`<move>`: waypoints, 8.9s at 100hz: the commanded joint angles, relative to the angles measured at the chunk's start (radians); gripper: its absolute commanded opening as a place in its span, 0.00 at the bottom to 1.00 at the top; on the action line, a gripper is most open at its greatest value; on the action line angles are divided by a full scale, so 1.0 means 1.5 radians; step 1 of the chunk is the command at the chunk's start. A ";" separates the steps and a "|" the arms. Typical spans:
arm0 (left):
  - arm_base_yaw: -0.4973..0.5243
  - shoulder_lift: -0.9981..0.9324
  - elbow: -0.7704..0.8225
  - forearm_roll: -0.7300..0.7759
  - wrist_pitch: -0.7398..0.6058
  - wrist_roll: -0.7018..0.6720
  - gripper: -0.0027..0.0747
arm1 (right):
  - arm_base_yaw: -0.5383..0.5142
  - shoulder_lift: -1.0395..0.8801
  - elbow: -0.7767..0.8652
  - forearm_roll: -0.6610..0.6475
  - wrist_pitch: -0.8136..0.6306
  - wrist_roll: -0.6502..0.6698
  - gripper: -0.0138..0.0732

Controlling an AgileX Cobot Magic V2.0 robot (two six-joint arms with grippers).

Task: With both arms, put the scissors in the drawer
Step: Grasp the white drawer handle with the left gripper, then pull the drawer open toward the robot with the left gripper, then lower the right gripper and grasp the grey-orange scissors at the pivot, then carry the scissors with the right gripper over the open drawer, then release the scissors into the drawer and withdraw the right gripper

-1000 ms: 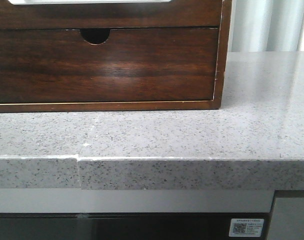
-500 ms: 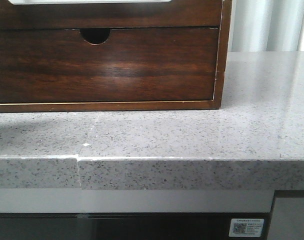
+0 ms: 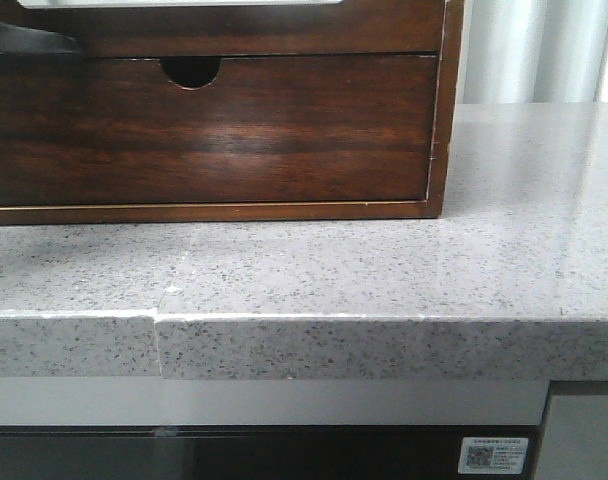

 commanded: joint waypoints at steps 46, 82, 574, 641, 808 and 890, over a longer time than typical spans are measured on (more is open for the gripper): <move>-0.002 -0.001 -0.026 -0.064 0.114 0.005 0.13 | -0.001 0.009 -0.019 0.000 -0.055 -0.001 0.70; -0.001 -0.046 -0.018 -0.012 0.141 0.005 0.01 | -0.001 0.009 -0.019 0.000 -0.056 -0.001 0.70; -0.003 -0.605 0.015 0.981 -0.129 -0.368 0.58 | 0.356 0.610 -0.847 0.200 0.363 -0.575 0.12; -0.003 -0.605 0.015 0.981 -0.129 -0.368 0.58 | 0.398 0.778 -0.848 0.143 0.457 -0.696 0.12; -0.003 -0.605 0.015 0.981 -0.130 -0.368 0.58 | 0.290 0.576 -0.824 0.120 0.523 -0.264 0.46; -0.003 -0.605 0.015 0.981 -0.134 -0.368 0.51 | 0.002 0.148 -0.101 0.220 0.115 -0.222 0.45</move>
